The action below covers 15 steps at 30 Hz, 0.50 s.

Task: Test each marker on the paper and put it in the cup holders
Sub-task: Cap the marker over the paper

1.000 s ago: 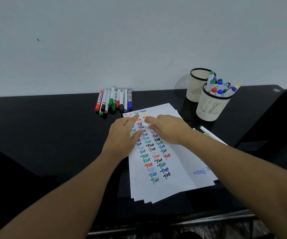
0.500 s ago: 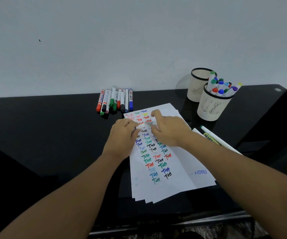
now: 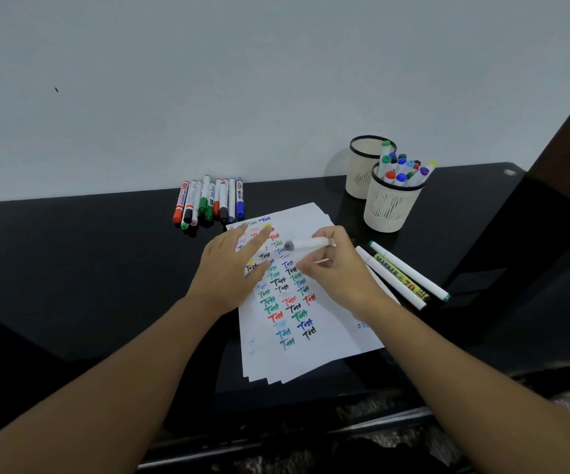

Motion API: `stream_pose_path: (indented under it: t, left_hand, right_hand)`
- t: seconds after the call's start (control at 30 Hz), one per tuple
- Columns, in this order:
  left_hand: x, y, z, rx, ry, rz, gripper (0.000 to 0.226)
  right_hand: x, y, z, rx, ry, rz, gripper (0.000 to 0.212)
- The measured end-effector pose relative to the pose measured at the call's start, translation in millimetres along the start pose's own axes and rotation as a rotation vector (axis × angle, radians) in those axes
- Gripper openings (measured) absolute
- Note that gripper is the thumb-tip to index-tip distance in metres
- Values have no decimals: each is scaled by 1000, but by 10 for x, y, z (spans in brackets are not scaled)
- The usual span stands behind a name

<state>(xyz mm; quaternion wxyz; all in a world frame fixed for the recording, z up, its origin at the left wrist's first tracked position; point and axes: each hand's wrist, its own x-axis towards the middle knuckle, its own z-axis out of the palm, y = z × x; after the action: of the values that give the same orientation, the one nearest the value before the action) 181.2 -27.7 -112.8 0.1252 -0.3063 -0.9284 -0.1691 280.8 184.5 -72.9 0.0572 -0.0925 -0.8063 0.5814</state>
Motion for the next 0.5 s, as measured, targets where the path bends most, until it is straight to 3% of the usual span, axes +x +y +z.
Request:
stream_pose_path:
  t: [0.1,0.2,0.3,0.4,0.5]
  left_hand:
    - [-41,98,-117,-50,-80,-88,63]
    - [-189,187,-180,-78,-238,-171,68]
    - [-330,224,-137,-40,-338,-175,72]
    - [-370,217,-82,2,-315,-168,65]
    - [-373,203,-62,3,-300,-167,65]
  right_hand:
    - [-191,25,-8,119,118,-51,8]
    - [-386,96,-27,122,165,-70,32]
    - [-534,189,-28,53,179,-81,20]
    - [-645,275,-43,63,162,-98,4]
    - [-739,327,-86,41,144,-99,4]
